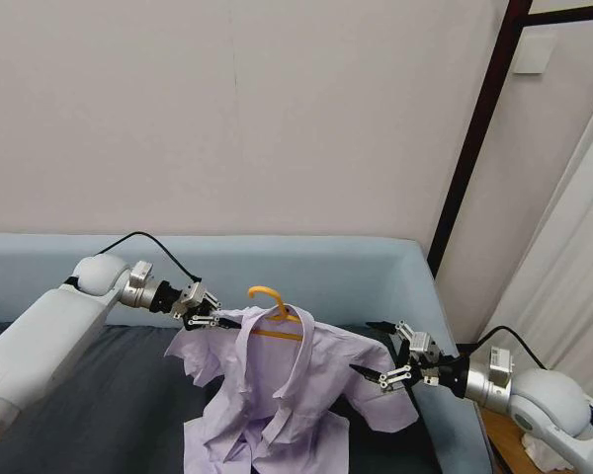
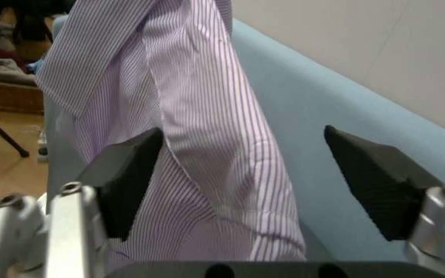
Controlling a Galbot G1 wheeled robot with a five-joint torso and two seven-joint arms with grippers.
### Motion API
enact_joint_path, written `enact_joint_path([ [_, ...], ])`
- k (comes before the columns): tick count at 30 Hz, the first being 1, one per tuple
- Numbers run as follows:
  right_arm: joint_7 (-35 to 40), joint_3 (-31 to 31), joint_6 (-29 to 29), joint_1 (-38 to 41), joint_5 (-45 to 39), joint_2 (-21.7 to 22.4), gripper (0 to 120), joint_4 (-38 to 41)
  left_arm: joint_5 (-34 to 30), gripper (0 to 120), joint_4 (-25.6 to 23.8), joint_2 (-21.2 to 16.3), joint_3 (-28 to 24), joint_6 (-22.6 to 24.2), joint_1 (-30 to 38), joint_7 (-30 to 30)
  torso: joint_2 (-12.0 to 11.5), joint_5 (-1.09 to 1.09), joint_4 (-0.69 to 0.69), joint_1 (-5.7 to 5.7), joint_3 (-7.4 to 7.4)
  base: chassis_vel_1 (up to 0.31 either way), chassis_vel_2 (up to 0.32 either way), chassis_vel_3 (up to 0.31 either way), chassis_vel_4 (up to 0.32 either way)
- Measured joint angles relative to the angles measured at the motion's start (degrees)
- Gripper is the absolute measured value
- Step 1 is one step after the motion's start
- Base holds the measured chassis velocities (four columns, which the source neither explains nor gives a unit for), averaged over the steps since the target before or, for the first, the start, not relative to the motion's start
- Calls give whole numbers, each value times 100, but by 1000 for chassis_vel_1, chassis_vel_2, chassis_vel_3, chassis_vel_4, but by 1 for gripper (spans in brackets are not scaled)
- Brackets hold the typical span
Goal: Pick up the clothes from the sofa and hang them on the clothes hanger.
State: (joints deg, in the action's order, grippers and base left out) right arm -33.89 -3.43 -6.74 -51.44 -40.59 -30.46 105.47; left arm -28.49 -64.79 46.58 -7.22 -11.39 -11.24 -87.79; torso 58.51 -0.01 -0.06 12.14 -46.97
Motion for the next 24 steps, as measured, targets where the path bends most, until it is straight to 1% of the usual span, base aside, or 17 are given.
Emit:
enact_joint_path([
  [1,0,0,0,0,0,0,81,0,0,1,0,0,0,0,0,0,0,0,0,0,0,0,0,0,0],
  [5,-58,-12,-42,-3,101,-62,61,-27,-20,1,-66,-11,-73,0,44,2,0,0,0,0,0,0,0,0,0],
  [7,-69,-14,-52,3,100,-69,59,-29,-21,1,-75,-7,-80,0,45,3,0,0,0,0,0,0,0,0,0],
  [8,-137,-19,-84,22,91,-87,53,-43,-22,1,-95,10,-89,0,44,3,0,0,0,0,0,0,0,0,0],
  [9,-221,-28,-121,39,84,-98,49,-60,-27,1,-109,32,-90,0,37,5,0,0,0,0,0,0,0,0,0],
  [10,-221,-28,-121,39,84,-98,49,-60,-27,1,-109,32,-90,0,37,5,0,0,0,0,0,0,0,0,0],
  [13,-379,-90,-180,7,86,-97,34,-55,-38,1,-157,87,-91,0,6,8,0,-2,-1,0,0,0,0,0,0],
  [14,-379,-90,-180,7,86,-97,34,-55,-38,1,-157,87,-91,0,6,8,0,-2,-1,0,0,0,0,0,0],
  [18,-530,-151,-255,-63,90,-81,16,-37,-38,1,-188,74,-104,1,-21,10,0,-1,-1,0,0,0,0,0,0],
  [19,-530,-151,-255,-63,90,-81,16,-37,-38,1,-188,74,-104,1,-21,10,0,-1,-1,0,0,0,0,0,0],
  [21,-618,-160,-306,-82,89,-89,6,-37,-38,1,-182,54,-99,-7,-50,9,0,0,0,0,0,0,0,0,0],
  [23,-696,-165,-345,-89,85,-102,1,-38,-40,1,-178,43,-87,-45,-80,9,0,-1,0,0,0,0,0,0,0],
  [24,-730,-167,-369,-89,82,-111,1,-42,-52,1,-181,32,-80,-72,-98,9,0,-1,0,0,0,0,0,0,0],
])
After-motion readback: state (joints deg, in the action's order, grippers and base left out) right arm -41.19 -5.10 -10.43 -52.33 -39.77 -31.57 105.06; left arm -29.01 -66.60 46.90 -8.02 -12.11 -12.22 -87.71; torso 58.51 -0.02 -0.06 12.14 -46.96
